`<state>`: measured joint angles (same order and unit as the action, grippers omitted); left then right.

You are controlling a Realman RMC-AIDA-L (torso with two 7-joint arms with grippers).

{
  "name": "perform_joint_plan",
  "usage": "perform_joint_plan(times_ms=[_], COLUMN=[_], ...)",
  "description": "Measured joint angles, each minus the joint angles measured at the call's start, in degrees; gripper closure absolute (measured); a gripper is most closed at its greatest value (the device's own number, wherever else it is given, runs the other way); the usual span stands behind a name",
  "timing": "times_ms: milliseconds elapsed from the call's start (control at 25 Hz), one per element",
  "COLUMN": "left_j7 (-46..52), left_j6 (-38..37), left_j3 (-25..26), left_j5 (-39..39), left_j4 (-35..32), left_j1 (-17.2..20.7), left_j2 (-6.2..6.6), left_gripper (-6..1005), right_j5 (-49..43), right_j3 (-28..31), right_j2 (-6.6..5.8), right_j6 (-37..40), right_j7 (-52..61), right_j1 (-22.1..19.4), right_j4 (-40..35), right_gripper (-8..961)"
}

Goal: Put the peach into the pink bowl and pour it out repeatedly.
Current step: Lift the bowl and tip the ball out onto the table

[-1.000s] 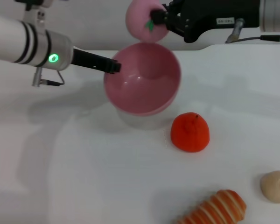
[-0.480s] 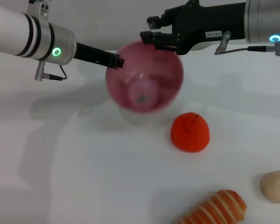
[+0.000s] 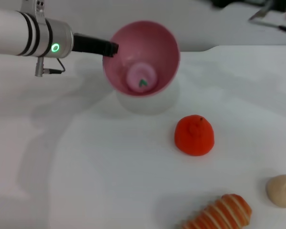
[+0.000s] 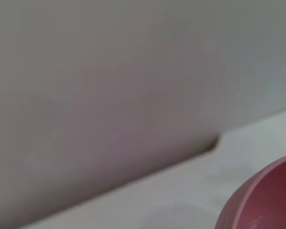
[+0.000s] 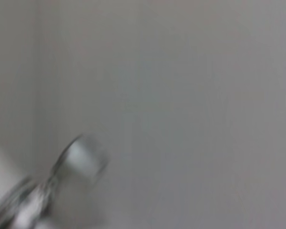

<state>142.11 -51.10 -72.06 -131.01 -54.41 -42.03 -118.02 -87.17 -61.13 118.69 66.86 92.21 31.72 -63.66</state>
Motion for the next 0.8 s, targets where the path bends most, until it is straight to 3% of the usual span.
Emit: perform_joint_plan(times_ms=[120,320,640,800], left_j7=[-0.5,-2.3,-2.4,-2.4], left_j6=[7.2,23.6,51.2,70.5], left_j3=[-4.9,-17.2,-38.4,-48.6], left_j5=[1.4,4.1,3.8,3.8], left_j4=[-0.1,-2.3,-6.0,-4.9], left_j1=[1.3,4.6,12.2,16.8], left_j2=[-0.06,-0.16,-0.27,-0.25], left_gripper=[953,953,953,953], right_j5=[15.7,40.9,53.2,57.9], right_j3=[2.4,3.2,7.7,8.3], right_j2=[-0.05,0.07,0.06,0.01], right_j6=[1.4,5.3,5.9,7.4], right_j7=[-12.8,-37.0,-47.5,-52.6], right_j1=[-3.5,-7.4,-7.7,-7.9], right_j4=[5.4,19.2,29.9,33.9], right_gripper=[604,604,604,604])
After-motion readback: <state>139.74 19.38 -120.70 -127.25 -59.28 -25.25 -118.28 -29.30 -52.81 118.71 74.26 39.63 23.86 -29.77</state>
